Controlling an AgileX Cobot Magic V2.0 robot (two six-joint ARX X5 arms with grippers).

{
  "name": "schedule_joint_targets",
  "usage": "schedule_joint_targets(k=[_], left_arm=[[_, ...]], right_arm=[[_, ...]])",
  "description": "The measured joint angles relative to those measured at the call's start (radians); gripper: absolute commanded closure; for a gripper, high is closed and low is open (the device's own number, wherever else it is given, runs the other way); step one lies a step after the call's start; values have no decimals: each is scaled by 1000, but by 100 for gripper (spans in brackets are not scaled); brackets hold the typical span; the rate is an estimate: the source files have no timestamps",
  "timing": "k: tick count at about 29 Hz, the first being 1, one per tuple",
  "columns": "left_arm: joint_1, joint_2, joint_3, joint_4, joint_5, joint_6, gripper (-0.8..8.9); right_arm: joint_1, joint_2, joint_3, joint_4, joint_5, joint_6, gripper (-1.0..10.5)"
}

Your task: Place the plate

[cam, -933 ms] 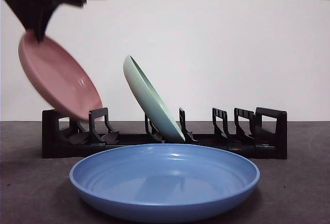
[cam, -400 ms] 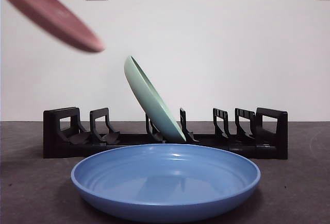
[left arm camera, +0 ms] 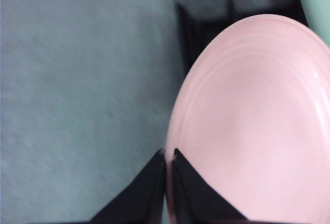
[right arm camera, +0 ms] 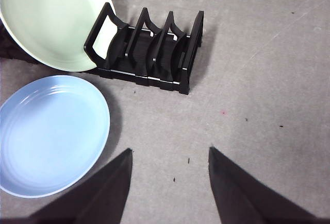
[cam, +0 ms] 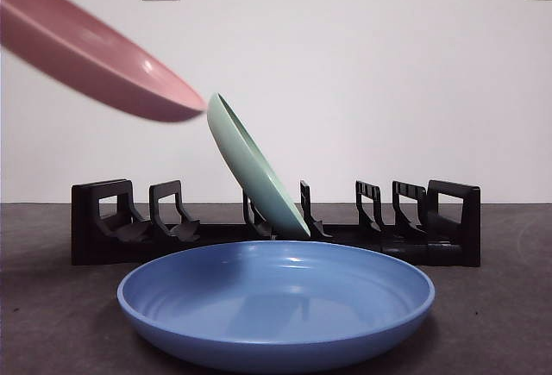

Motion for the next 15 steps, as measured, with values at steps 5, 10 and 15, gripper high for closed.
schedule_joint_targets(k=[5, 10, 15], left_arm=[[-97, -114, -260, 89, 23, -97, 807], [-138, -126, -439, 266, 114, -194, 807], [-175, -66, -525, 484, 235, -279, 807]], right_arm=[[0, 0, 0, 0, 0, 0, 714], [0, 0, 0, 0, 0, 0, 715], [0, 0, 0, -2, 0, 0, 715]])
